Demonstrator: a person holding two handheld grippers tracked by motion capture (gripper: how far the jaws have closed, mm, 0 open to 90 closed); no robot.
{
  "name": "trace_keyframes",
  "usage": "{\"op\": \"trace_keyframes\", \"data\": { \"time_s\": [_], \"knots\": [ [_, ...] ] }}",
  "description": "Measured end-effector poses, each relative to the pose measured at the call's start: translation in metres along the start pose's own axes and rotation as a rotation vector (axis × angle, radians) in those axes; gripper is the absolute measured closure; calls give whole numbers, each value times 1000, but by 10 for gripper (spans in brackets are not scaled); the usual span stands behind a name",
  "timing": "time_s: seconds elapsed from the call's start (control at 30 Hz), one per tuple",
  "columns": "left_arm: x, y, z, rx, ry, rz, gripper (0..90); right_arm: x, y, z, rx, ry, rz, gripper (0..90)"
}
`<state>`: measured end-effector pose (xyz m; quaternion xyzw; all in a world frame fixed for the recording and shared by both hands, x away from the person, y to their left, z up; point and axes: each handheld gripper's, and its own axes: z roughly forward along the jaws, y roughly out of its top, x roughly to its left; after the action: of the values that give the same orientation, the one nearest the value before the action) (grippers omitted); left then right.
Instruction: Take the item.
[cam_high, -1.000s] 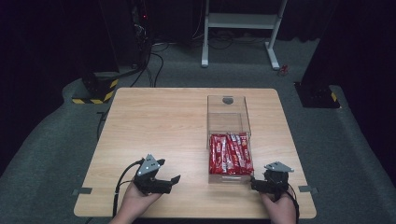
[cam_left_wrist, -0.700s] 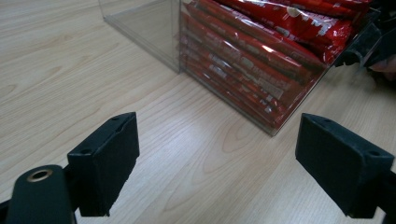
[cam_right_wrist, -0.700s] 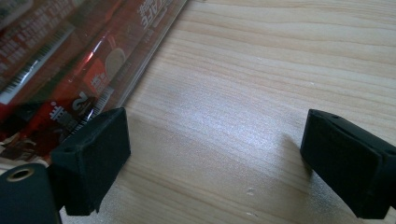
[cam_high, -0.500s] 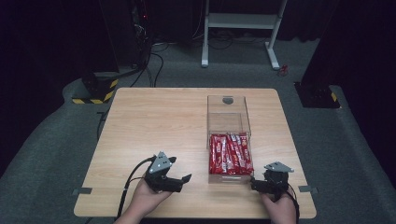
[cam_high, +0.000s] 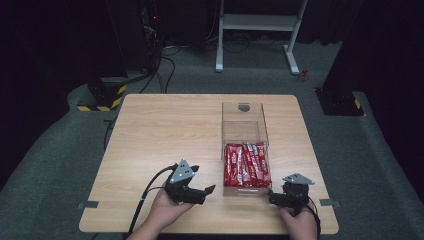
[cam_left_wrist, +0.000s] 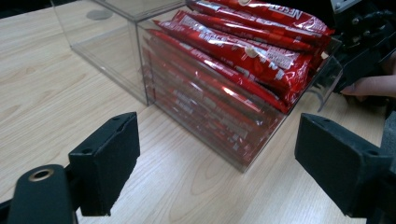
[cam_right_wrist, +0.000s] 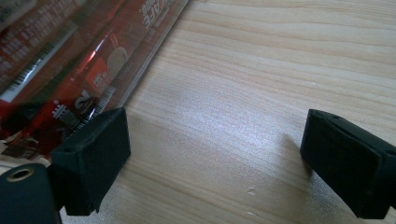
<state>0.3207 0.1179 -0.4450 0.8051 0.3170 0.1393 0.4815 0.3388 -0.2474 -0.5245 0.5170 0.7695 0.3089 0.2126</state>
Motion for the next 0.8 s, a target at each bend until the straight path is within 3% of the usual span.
{"op": "trace_keyframes", "data": {
  "time_s": [0.8],
  "knots": [
    [-17,23,25,-8,-57,22,148,0,0,0,1,5,-3,81]
  ]
}}
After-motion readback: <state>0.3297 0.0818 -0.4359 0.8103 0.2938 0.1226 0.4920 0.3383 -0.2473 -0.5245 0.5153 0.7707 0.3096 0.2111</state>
